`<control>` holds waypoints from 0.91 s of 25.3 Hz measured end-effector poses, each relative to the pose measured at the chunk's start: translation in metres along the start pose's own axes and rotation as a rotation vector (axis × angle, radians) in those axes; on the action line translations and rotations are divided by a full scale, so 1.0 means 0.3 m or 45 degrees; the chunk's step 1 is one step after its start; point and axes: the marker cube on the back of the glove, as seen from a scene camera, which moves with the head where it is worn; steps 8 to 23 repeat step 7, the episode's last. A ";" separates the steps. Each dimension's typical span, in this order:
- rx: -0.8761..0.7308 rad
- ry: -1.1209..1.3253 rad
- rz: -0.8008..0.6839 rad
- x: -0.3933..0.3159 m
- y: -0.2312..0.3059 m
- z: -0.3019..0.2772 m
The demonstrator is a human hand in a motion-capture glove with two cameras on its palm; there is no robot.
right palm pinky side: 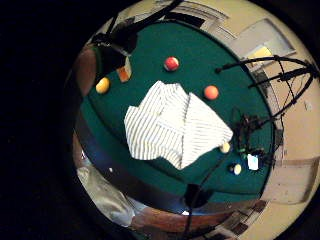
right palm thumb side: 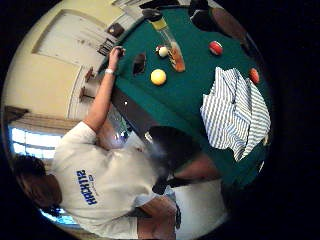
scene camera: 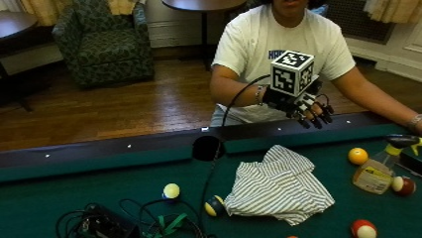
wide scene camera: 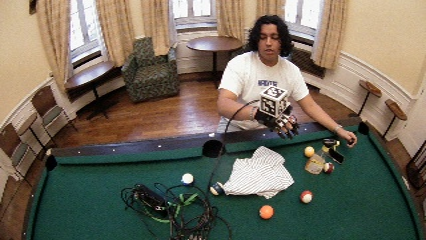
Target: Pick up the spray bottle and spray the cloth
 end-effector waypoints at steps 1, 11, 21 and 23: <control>0.004 -0.002 -0.001 0.002 0.013 -0.004; 0.023 -0.019 0.012 0.001 0.066 -0.011; 0.023 -0.019 0.012 0.001 0.066 -0.011; 0.023 -0.019 0.012 0.001 0.066 -0.011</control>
